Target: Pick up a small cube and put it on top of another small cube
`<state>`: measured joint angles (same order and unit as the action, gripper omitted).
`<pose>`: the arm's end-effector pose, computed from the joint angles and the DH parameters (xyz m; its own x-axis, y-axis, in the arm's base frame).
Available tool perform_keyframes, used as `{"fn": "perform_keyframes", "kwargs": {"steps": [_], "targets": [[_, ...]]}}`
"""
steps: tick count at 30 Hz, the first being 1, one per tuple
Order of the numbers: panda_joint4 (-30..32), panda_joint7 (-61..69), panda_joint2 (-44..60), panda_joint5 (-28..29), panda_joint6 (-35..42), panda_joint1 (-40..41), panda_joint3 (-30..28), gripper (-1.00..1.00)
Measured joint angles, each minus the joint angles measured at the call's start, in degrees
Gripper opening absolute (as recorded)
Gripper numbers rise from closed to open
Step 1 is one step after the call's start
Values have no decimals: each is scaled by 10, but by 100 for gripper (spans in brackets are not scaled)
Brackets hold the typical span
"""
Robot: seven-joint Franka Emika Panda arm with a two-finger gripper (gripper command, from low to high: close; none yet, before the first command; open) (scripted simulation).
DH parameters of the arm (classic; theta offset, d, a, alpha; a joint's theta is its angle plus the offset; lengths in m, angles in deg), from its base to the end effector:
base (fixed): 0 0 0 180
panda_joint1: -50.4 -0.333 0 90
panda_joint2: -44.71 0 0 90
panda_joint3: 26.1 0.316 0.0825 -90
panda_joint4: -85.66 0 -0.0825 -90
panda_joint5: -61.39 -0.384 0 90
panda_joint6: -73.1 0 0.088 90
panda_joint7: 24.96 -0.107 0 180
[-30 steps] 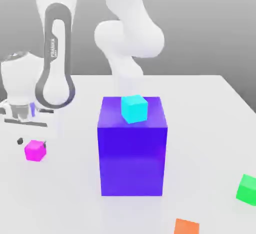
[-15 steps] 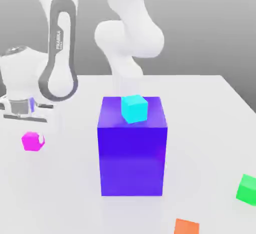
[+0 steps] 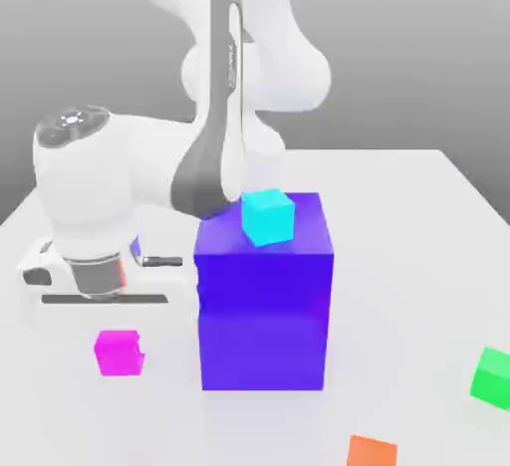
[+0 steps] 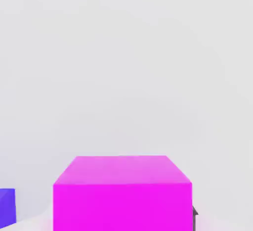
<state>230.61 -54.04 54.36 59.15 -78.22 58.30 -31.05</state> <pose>0.4434 -0.1035 0.2076 0.7194 -0.6927 -0.0504 -0.6925 -0.7210 0.0254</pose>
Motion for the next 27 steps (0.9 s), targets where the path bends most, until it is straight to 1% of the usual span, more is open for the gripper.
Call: {"fn": "perform_keyframes", "kwargs": {"steps": [18, 20, 23, 24, 27], "targets": [[-80, -433, 11, 63, 47, -307, 192, -100], [-75, -462, 23, 77, 25, -325, 194, -100], [-77, -489, 75, 108, -26, -342, 179, -100], [-78, -496, 91, 116, -40, -347, 173, 100], [-78, -496, 91, 116, -40, -347, 173, 100]]}}
